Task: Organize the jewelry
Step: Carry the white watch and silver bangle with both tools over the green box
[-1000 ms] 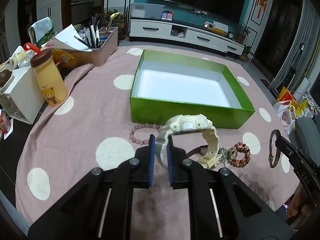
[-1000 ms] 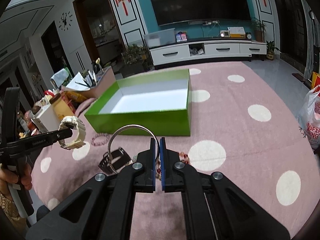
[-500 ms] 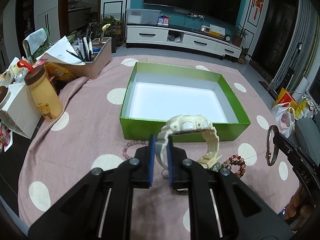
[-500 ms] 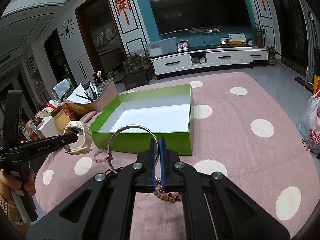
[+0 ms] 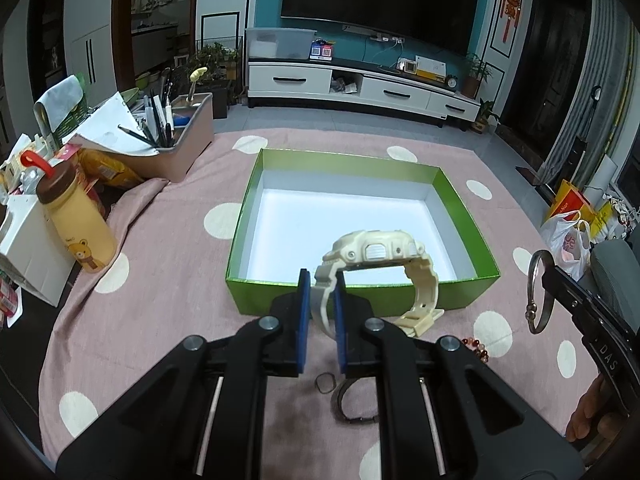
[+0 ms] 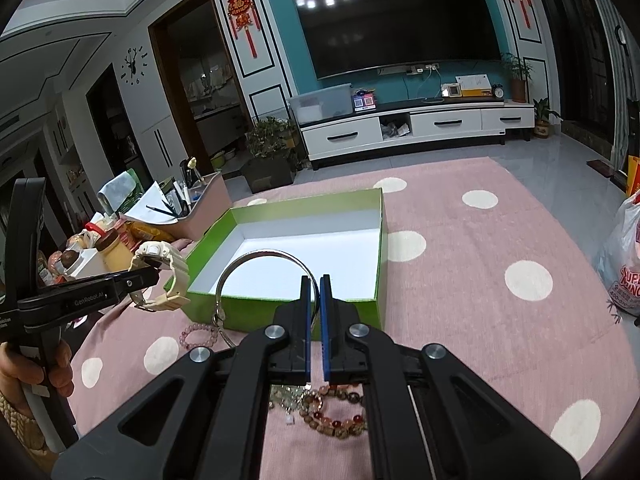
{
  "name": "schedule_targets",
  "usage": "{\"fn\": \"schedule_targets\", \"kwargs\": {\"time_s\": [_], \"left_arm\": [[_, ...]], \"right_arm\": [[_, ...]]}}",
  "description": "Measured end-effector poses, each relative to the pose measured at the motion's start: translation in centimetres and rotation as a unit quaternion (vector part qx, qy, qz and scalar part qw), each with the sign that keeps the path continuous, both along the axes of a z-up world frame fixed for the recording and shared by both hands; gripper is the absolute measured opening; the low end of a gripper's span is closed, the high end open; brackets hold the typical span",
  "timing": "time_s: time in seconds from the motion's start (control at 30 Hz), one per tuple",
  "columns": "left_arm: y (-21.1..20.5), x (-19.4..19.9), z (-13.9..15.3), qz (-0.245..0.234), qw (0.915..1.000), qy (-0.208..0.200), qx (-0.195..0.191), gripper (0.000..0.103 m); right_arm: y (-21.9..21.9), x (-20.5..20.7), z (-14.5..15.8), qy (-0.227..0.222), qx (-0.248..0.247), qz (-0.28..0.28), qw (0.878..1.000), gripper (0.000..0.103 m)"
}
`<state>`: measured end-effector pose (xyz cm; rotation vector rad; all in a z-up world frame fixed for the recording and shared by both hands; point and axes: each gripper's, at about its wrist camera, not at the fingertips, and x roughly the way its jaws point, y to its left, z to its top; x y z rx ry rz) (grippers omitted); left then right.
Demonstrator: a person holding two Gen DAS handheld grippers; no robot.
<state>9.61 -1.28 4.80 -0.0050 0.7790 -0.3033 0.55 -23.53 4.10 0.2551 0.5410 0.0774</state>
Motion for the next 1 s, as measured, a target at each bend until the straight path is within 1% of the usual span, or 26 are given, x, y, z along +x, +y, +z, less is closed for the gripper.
{"fn": "schedule_targets", "kwargs": {"time_s": [0.2, 0.47, 0.67, 0.9, 1.0], "left_arm": [[-0.2, 0.6, 0.0, 0.001, 1.0000, -0.001, 0.000, 0.011], [-0.7, 3.3, -0.1, 0.005, 1.0000, 0.000, -0.001, 0.011], [-0.5, 5.7, -0.4, 0.018, 0.9998, 0.000, -0.002, 0.011], [-0.7, 8.4, -0.8, 0.030, 0.9996, 0.003, -0.002, 0.011], [-1.2, 9.5, -1.5, 0.027, 0.9996, 0.011, 0.004, 0.011]], "right_arm": [[0.0, 0.9, 0.2, -0.003, -0.003, -0.002, 1.000, 0.003], [0.0, 3.5, 0.8, -0.008, -0.009, -0.005, 1.000, 0.003], [-0.4, 5.9, 1.1, -0.009, -0.012, -0.014, 1.000, 0.003], [-1.5, 8.9, 0.6, 0.005, -0.012, -0.024, 1.000, 0.003], [-1.6, 10.3, -0.2, 0.021, -0.015, -0.025, 0.999, 0.003]]}}
